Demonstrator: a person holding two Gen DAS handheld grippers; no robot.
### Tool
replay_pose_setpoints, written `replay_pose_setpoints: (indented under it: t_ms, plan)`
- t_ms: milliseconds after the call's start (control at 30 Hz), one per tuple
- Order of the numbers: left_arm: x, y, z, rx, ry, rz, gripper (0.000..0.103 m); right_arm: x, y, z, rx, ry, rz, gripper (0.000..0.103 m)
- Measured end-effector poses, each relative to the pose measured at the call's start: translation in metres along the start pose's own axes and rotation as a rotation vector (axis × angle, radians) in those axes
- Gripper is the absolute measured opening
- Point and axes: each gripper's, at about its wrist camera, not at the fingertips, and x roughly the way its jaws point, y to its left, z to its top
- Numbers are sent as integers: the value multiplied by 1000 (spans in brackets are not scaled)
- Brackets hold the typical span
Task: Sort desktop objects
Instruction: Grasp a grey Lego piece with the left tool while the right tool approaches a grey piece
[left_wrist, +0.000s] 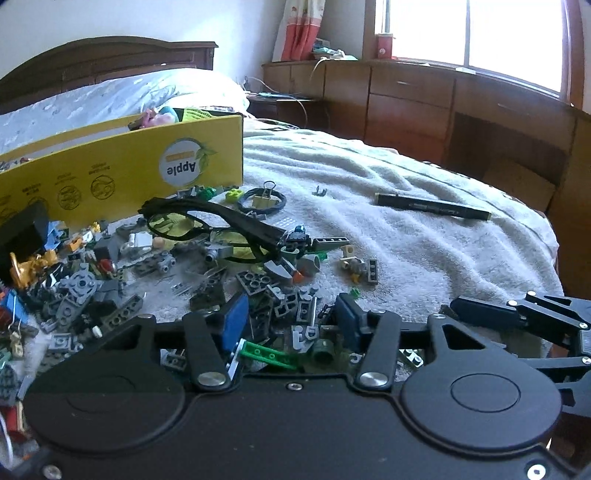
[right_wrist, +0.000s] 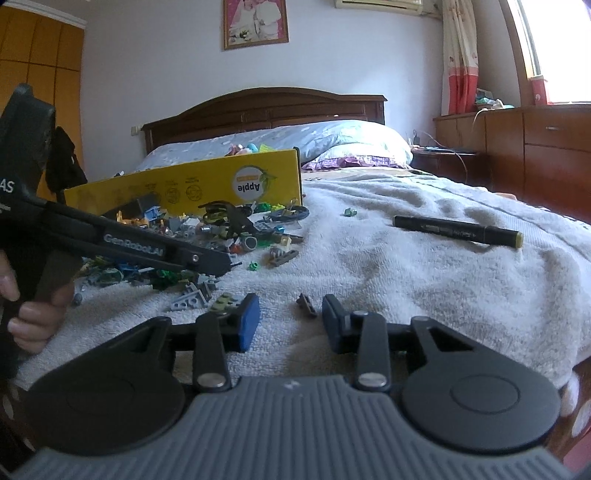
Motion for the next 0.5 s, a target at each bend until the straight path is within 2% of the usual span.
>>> replay_pose_setpoints:
  t_ms: [67, 133, 200, 267, 333, 500]
  plan:
    - [3, 0, 0, 0, -1, -2, 47, 1, 1, -1, -1, -3, -1, 54]
    - [4, 1, 0, -1, -1, -6, 36, 0, 0, -1, 1, -7, 0, 54]
    - [1, -1, -1, 9, 1, -9, 20, 0, -1, -2, 2, -11, 2, 54]
    - [-5, -2, -2, 14, 4, -54, 16, 0, -1, -2, 1, -12, 2, 54]
    - [-8, -3, -5, 3, 14, -107, 16, -1, -1, -2, -2, -12, 2, 54]
    - [-10, -12, -16, 46, -11, -110, 19, -1, -1, -4, -1, -18, 3, 56]
